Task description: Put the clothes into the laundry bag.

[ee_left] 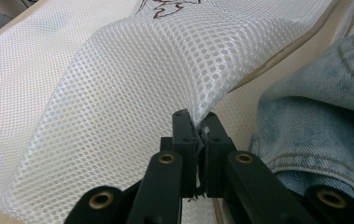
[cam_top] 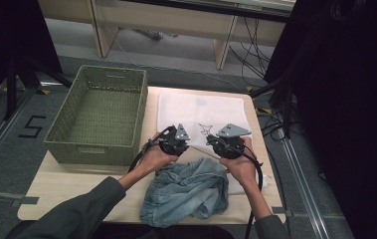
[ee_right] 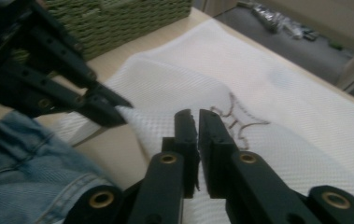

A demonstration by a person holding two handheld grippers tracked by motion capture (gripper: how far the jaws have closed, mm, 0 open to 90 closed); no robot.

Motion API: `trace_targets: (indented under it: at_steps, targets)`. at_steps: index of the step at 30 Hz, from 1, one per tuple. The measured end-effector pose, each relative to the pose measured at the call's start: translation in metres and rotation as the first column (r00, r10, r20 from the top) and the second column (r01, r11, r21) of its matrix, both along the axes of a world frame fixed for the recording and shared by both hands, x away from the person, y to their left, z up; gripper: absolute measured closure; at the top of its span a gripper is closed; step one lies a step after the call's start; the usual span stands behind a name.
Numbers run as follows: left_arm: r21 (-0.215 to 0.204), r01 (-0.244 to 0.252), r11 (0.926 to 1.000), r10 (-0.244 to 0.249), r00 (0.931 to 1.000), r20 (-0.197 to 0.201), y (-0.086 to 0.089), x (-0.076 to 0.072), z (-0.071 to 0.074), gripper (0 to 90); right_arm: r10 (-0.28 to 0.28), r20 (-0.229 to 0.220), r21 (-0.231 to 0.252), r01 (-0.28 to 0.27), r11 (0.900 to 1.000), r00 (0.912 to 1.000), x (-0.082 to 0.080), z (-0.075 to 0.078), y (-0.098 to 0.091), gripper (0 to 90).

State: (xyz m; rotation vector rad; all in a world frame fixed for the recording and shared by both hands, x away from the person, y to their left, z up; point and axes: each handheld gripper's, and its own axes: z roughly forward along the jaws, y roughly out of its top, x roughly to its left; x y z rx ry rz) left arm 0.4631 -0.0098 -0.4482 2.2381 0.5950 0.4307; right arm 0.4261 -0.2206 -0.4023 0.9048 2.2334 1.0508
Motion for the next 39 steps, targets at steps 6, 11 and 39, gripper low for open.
trace_targets:
  at_steps: [6,11,39]
  targets:
    - [0.018,0.033,0.9993,-0.033,0.9994,0.008,0.008,0.003,0.011,85.6,0.11,-0.067,0.089,-0.104,0.9906,0.9917,-0.021,0.009,0.009,58.0]
    - [0.015,0.042,0.999,-0.041,0.9991,-0.003,0.013,0.006,0.019,85.3,0.2,-0.186,0.086,-0.187,0.9787,0.962,-0.046,0.004,0.017,41.1]
    - [-0.008,0.088,0.9961,-0.088,0.9961,0.004,0.031,0.007,0.045,85.5,0.02,-0.142,-0.137,-0.04,0.9898,0.9897,-0.029,-0.001,0.019,76.3]
